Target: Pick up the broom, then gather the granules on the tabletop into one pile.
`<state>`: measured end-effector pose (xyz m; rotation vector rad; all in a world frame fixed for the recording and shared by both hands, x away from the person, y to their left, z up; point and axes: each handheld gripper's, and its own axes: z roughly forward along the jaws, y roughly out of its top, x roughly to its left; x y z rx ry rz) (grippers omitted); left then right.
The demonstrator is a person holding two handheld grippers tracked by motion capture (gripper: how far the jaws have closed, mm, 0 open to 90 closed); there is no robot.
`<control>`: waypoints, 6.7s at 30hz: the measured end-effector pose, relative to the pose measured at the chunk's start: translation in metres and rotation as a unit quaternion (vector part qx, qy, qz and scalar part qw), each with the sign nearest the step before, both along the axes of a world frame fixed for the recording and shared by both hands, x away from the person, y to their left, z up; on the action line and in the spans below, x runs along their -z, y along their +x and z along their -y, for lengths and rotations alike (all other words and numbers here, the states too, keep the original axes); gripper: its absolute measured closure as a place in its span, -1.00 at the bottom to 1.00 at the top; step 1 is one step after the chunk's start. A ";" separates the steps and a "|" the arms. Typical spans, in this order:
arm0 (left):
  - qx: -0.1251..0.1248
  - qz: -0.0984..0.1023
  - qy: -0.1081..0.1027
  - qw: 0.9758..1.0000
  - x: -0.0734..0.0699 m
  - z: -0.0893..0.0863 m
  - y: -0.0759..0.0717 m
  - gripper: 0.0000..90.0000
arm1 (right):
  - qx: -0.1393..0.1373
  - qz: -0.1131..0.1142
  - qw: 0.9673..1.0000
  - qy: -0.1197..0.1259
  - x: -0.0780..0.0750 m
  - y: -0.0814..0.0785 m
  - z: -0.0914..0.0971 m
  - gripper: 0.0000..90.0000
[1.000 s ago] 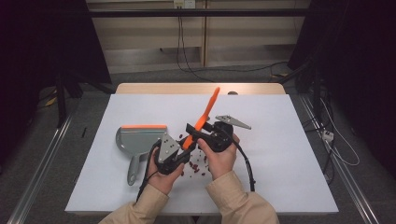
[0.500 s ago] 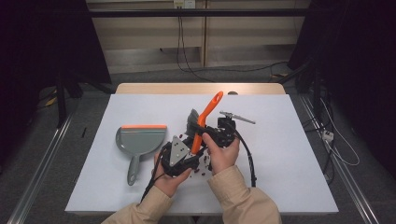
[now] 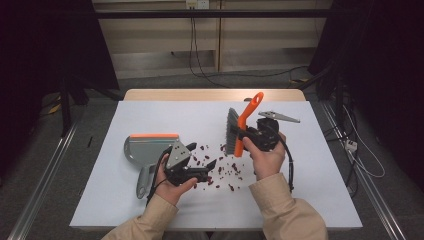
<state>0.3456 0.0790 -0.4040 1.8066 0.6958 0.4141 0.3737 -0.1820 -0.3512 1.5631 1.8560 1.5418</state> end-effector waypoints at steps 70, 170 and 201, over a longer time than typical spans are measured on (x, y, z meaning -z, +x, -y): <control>-0.067 0.001 -0.001 0.998 -0.010 -0.101 0.014 -0.83 | -0.020 -0.128 0.965 -0.228 0.063 -0.006 0.062 0.46; -0.044 -0.023 0.003 0.999 0.004 -0.149 0.006 -0.91 | -0.149 0.003 0.954 -0.262 0.076 -0.023 -0.022 0.59; -0.055 -0.034 -0.005 0.998 0.005 -0.153 0.008 -0.91 | -0.173 0.060 0.947 -0.263 0.082 0.085 -0.038 0.59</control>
